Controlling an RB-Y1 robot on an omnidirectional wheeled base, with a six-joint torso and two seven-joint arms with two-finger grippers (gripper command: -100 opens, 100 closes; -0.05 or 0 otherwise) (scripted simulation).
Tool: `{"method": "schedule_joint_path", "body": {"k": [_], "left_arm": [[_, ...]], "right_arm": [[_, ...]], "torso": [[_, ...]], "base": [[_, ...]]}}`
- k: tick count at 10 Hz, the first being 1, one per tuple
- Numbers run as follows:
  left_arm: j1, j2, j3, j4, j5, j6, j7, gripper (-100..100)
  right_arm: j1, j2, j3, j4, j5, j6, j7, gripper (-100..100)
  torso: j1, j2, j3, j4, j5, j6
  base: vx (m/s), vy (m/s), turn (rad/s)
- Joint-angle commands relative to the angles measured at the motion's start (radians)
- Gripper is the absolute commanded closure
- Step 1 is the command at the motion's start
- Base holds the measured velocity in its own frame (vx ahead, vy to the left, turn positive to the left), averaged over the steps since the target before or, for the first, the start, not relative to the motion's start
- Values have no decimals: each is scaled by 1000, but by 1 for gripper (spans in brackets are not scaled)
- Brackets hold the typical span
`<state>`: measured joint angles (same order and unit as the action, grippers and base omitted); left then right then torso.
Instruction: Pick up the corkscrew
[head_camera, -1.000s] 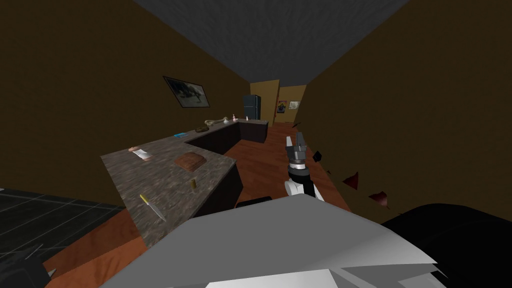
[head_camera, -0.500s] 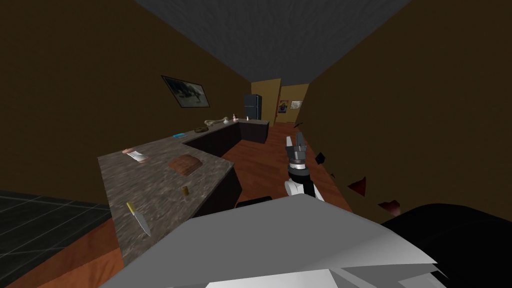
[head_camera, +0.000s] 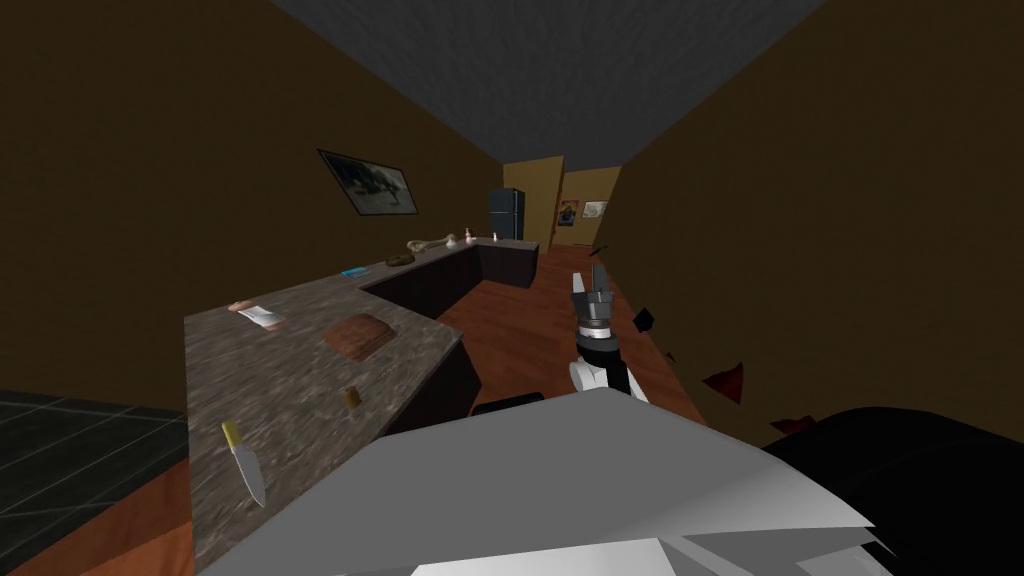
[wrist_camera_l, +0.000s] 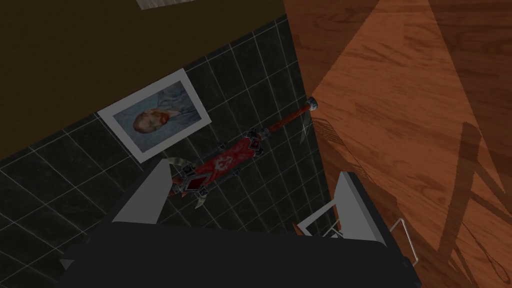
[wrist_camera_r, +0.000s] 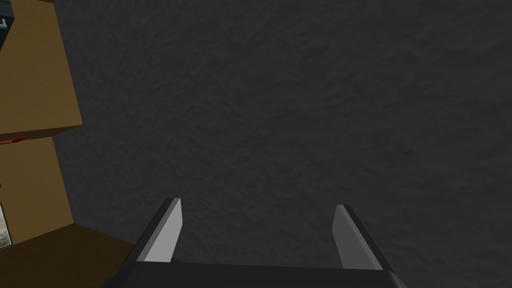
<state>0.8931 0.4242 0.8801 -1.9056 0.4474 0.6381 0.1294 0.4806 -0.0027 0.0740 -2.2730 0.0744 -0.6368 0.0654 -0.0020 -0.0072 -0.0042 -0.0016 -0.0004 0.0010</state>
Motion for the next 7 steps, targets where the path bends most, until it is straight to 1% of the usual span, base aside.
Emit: {"method": "schedule_joint_path", "body": {"k": [1, 2, 3, 4, 5, 6, 7], "left_arm": [[6, 14, 15, 17, 18, 50, 4, -100], [9, 31, 41, 39, 37, 81, 12, -100], [9, 31, 41, 39, 37, 107, 12, -100], [9, 31, 41, 39, 37, 118, 12, -100], [10, 48, 64, 61, 56, 156, 21, -100], [10, 48, 64, 61, 56, 182, 21, -100], [9, 65, 84, 83, 73, 208, 29, -100]], "right_arm": [[0, 0, 0, 0, 0, 0, 0, 0], [0, 0, 0, 0, 0, 0, 0, 0], [0, 0, 0, 0, 0, 0, 0, 0], [0, 0, 0, 0, 0, 0, 0, 0], [0, 0, 0, 0, 0, 0, 0, 0], [0, 0, 0, 0, 0, 0, 0, 0], [0, 0, 0, 0, 0, 0, 0, 0]], "torso": [[0, 0, 0, 0, 0, 0], [0, -1, -1, 0, 0, 0], [-1, -3, -2, -1, 0, 0], [-2, -3, -2, -1, -1, 0], [0, 1, 0, 0, 0, 0], [-2, 0, 0, 0, 0, 0], [-1, -1, -1, 0, 0, 0]], "base": [[116, -54, 31], [148, -82, 32], [137, -93, 18], [62, -45, 1], [108, -84, 11], [122, -71, 22], [170, -74, 9]]}}
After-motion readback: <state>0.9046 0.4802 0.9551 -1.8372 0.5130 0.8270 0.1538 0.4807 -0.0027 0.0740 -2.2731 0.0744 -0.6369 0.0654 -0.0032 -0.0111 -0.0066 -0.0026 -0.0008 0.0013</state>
